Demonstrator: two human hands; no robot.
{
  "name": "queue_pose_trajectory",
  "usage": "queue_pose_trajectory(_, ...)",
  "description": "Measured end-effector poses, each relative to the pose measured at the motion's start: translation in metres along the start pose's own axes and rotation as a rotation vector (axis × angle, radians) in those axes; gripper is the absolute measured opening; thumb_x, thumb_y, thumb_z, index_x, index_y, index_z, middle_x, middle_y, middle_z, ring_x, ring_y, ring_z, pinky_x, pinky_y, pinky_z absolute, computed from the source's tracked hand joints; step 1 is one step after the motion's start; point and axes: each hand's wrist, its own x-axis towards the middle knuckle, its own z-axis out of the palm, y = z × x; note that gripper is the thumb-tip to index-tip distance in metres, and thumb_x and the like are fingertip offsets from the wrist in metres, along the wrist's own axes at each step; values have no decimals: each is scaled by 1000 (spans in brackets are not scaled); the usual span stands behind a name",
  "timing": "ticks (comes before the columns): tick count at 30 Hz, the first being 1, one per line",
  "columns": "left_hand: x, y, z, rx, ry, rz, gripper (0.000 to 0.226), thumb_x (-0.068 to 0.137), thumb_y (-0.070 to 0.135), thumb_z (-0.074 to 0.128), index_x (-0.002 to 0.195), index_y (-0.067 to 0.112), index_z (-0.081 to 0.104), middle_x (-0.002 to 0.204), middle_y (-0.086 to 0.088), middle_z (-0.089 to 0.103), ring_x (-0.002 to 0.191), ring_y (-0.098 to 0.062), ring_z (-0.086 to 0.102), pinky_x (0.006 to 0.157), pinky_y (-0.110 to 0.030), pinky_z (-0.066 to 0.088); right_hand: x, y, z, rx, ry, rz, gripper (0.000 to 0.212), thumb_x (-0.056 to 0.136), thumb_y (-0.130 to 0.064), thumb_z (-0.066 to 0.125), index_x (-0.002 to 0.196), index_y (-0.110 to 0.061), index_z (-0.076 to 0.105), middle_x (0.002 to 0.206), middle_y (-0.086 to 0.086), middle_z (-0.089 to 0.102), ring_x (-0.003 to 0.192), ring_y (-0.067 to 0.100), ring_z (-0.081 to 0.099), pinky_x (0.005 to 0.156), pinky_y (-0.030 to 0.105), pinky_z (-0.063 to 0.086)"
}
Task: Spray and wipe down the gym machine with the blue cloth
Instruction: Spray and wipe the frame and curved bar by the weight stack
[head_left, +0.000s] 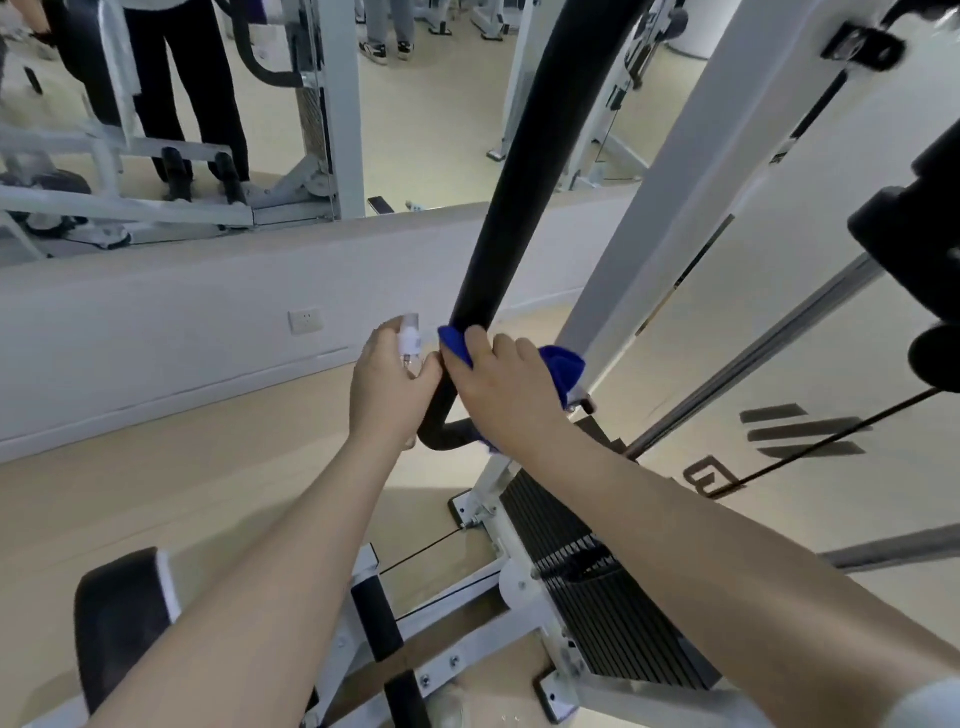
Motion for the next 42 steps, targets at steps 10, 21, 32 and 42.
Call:
queue_pose_trajectory(10,-3,-6,9,-91,-185,-162,21,87,23,46,108,25,52,78,-7,64,60,-25,57,53,-26,40,8,3,-28,18,66,154,58,89,-17,53,144,-19,32,85,13,53,56,25,48,53,32,36)
queue_pose_trajectory(21,-6,-9,2,-42,-222,-97,19,88,25,50,106,30,52,80,-13,63,64,-32,61,49,-39,48,13,26,-17,-47,307,45,53,90,-12,52,141,-17,41,56,2,37,39,17,27,44,22,22)
queue_pose_trajectory(32,-14,-24,-21,-82,-256,-28,27,90,19,49,115,30,51,94,-9,63,72,-27,61,56,-30,47,58,29,-69,-606,793,114,30,73,-8,65,101,-18,67,80,3,64,70,22,57,64,31,38)
queue_pose_trajectory(42,-23,-48,-28,-89,-264,7,21,87,12,52,106,19,55,82,-6,60,71,-28,60,58,-33,45,45,4,4,-527,454,-104,13,76,-5,59,86,-13,63,87,4,60,87,24,61,87,35,27)
